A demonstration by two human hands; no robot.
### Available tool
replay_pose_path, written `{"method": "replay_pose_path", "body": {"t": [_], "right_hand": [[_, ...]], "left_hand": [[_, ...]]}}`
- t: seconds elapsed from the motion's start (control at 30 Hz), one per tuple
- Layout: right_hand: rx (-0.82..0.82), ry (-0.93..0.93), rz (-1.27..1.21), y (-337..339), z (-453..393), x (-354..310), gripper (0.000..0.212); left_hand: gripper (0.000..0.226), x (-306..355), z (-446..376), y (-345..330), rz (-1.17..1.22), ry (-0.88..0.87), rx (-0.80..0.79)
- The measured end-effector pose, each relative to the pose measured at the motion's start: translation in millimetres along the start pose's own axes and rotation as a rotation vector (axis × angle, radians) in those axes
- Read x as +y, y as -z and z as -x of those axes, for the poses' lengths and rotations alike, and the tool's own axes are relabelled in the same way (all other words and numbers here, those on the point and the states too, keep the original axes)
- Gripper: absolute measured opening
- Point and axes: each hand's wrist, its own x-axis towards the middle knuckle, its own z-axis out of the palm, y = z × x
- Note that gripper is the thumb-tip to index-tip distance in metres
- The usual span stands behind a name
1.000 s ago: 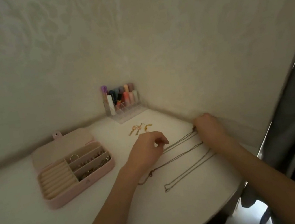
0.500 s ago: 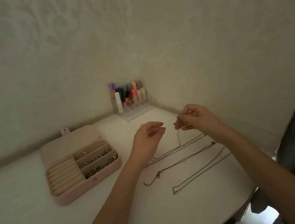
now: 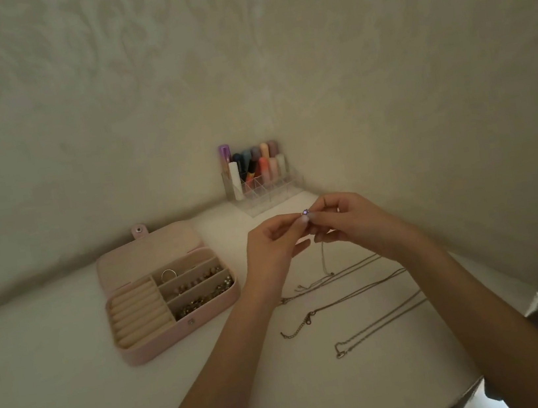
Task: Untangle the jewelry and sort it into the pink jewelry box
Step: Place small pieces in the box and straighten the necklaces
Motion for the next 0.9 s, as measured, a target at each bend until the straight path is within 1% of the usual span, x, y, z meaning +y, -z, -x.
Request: {"method": "replay_pose_path", "body": {"t": [0.13,0.3,0.5,0.63,0.73,0.83,0.9], "right_hand": [[0.004,0.024,0.009,-2.1,-4.4,-0.7,0.008],[-0.007,0.011,-0.028,-6.3,-7.3,-3.4,0.019],[0.043,0.047,-0.028,-13.2,-11.5,-1.9,0.012],[0.121,0.067,-0.034,-19.9,-11.5,1.3,0.015],[0.148,0.073,-0.031,-22.8,-10.5,2.0,0.013],[0.171,0.059,-0.092,-23.8,-11.4,2.8,0.016],[0.166,0.045,-0.178,-24.6,-11.9,3.7,0.016]], "left_hand": [[0.006,1.7,0.4,2.5,0.009,-0.031,0.077],[0.008,3.7,-0.9,4.9,0.050,-0.036,0.136],[0.009,4.7,-0.5,5.5,0.062,-0.018,0.122],[0.010,5.2,-0.2,6.9,0.068,0.019,0.099],[0.016,5.4,0.9,7.1,0.062,0.037,0.091],[0.016,4.6,-0.1,8.1,0.067,0.053,0.110],[0.016,4.4,-0.9,8.1,0.050,0.065,0.106]]}}
